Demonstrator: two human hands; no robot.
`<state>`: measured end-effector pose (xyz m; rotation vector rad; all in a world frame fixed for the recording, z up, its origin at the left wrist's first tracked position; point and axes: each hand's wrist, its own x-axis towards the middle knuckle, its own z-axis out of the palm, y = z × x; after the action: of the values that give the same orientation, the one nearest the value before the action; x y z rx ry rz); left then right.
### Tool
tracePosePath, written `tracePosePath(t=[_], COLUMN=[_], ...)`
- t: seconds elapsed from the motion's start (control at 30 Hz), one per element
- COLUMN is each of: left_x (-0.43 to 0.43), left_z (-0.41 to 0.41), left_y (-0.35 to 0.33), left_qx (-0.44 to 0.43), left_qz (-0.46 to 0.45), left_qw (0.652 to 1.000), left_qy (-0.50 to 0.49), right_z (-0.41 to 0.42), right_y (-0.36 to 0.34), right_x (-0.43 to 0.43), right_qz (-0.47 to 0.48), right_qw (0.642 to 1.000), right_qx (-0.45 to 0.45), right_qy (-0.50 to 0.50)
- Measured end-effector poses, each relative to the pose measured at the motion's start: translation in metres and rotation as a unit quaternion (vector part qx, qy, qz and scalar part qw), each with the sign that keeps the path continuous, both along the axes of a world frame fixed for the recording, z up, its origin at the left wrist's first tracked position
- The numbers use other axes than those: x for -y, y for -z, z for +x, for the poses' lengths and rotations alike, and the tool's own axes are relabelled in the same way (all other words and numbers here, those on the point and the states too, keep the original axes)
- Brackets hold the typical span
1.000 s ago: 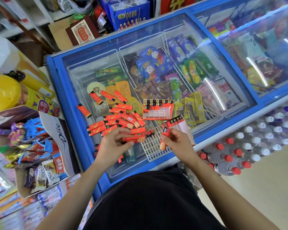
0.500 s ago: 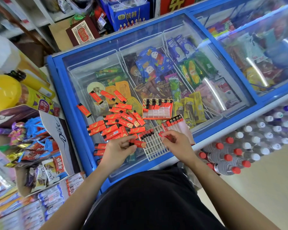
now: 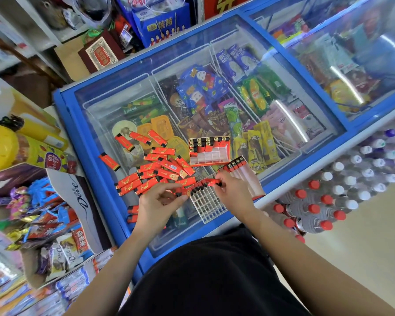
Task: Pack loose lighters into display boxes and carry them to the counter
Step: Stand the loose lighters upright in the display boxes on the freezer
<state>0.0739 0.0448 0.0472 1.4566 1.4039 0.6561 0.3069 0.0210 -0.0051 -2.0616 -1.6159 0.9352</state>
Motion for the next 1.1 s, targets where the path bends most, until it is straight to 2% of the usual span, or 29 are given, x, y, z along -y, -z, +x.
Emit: tracePosePath(t=[0.2,0.47,0.57,0.67,0.77,0.83,0.97,1.1], left_x=[-0.004,-0.015,-0.018,-0.022,-0.025,-0.028,-0.033,-0.036], left_z=[0.01,0.029,0.037,0.042,0.051,0.059,0.072,0.082], left_y=[-0.005,-0.012,-0.01,-0.008,-0.007,-0.002,0.018,0.035], left_qx=[0.018,0.037,0.043,0.052,0.041,0.009,-0.08,-0.198], left_qz=[-0.026,-0.019,-0.021,-0.031,-0.029,0.0,0.09,0.124], left_qw=[0.999,0.999,0.999,0.998,0.999,0.999,0.989,0.966], left_qy=[-0.026,-0.013,-0.005,0.003,0.022,0.036,0.082,0.112], right_z=[0.0,-0.004,0.0,0.013,0.031,0.043,0.058,0.064], right_y=[0.007,0.01,0.013,0.016,0.021,0.023,0.03,0.03], right_x=[-0.003,-0.01,0.001,0.019,0.033,0.038,0.045,0.043], right_qz=[0.034,0.0,-0.007,0.093,0.229,0.193,0.045,0.022], right_qw=[0.998,0.996,0.996,0.996,0.963,0.963,0.991,0.997], right_qx=[-0.024,-0.073,-0.081,-0.007,0.131,0.171,0.125,0.077], right_qy=[-0.044,-0.053,-0.027,0.014,0.049,0.078,0.024,0.018])
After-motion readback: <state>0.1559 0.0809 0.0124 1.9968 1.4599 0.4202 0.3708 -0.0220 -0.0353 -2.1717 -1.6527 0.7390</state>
